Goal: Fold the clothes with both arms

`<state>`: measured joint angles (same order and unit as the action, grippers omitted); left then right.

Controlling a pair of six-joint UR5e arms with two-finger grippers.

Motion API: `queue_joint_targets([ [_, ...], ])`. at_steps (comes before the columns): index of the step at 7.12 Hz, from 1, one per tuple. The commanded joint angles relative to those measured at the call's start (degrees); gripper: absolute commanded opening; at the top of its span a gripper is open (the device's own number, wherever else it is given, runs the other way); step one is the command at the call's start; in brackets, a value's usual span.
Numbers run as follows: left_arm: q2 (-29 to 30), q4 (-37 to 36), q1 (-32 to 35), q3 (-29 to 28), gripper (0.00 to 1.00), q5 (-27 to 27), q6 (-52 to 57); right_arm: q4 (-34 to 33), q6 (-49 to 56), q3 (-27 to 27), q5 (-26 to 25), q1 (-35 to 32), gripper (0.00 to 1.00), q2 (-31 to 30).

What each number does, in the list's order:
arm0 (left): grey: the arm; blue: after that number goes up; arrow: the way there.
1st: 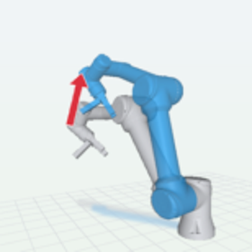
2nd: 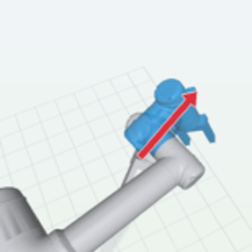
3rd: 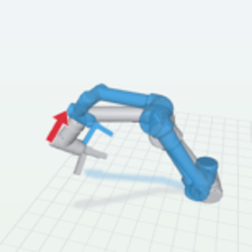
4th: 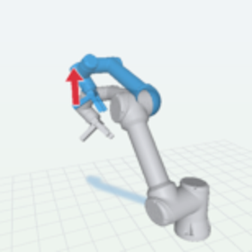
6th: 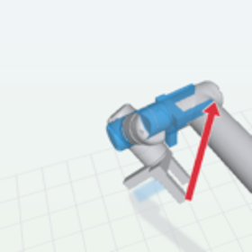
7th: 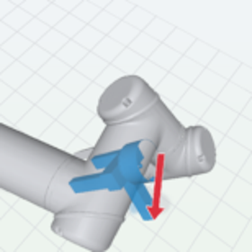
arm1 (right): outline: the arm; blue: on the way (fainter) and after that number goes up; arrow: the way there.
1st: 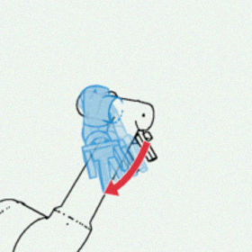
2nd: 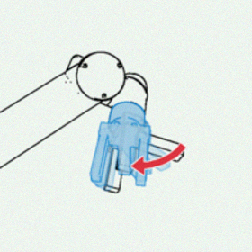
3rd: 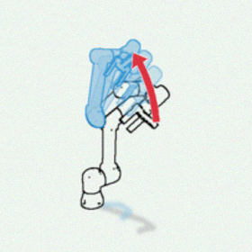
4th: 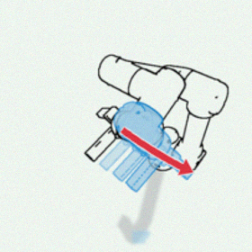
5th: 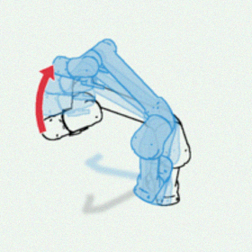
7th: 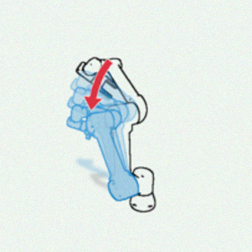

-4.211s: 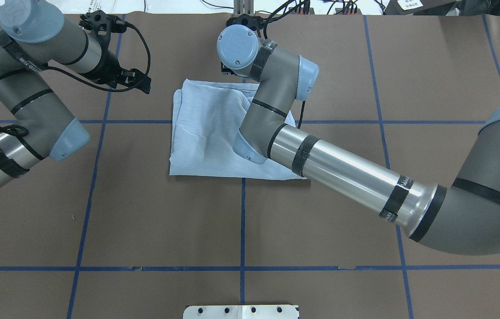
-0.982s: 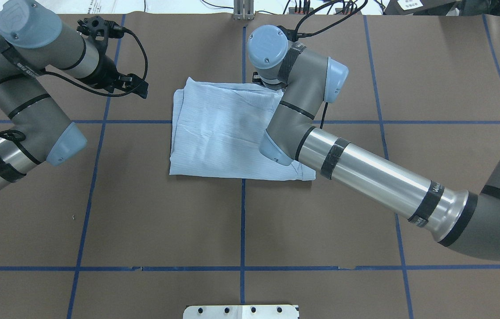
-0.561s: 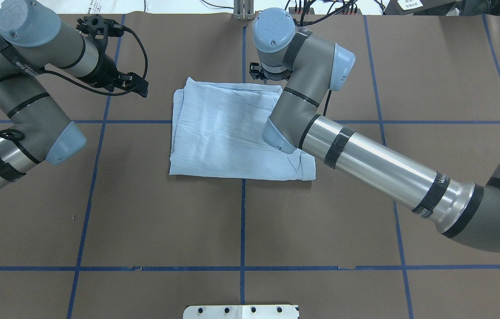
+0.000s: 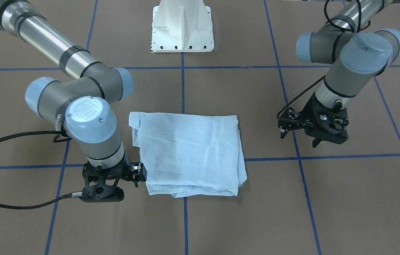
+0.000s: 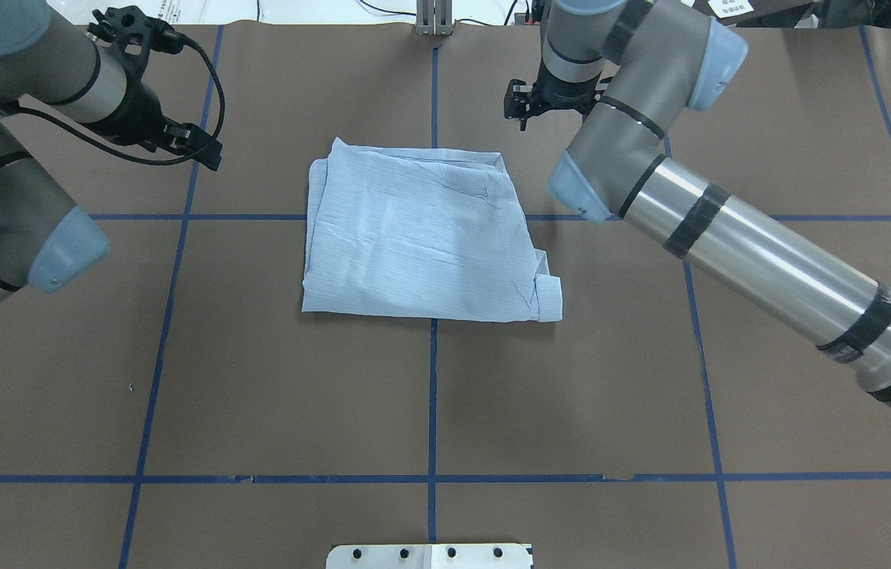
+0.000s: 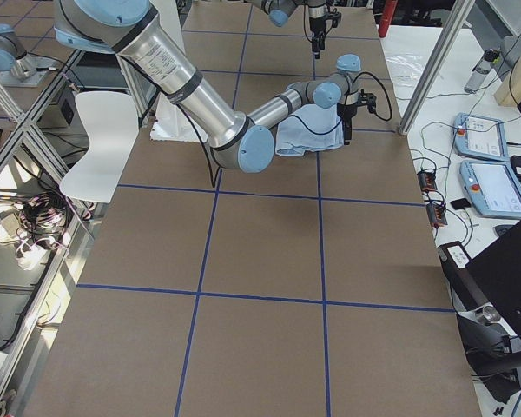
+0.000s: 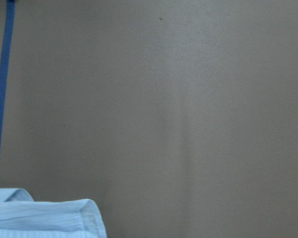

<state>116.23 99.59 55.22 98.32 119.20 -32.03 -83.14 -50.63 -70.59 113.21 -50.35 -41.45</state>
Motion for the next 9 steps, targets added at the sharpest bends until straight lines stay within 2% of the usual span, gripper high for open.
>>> queue_joint_targets([
  [1,-4.1,-9.0,5.7,6.4,1.0,0.1,13.9,-3.8,14.9,-8.7,5.7,-7.6,1.0,-10.5],
  [4,-14.7,-9.1,18.2,6.6,1.0,5.9,34.2,-4.8,39.0,-19.4,11.4,-18.9,1.0,-30.0],
  [5,-18.5,-8.3,21.0,6.7,1.0,7.6,34.7,-4.5,45.5,-22.2,14.0,-22.6,1.0,-36.6],
  [6,-21.5,-8.4,24.1,5.8,1.0,6.9,34.1,-4.9,51.8,-24.5,16.3,-27.6,1.0,-41.7],
  [7,-24.6,-6.7,26.9,5.1,1.0,7.4,34.3,-5.0,54.1,-27.5,17.7,-31.9,1.0,-47.2],
  [9,-25.8,-6.4,32.6,3.0,1.0,11.6,34.7,-7.1,54.2,-33.3,19.3,-36.5,1.0,-55.6],
])
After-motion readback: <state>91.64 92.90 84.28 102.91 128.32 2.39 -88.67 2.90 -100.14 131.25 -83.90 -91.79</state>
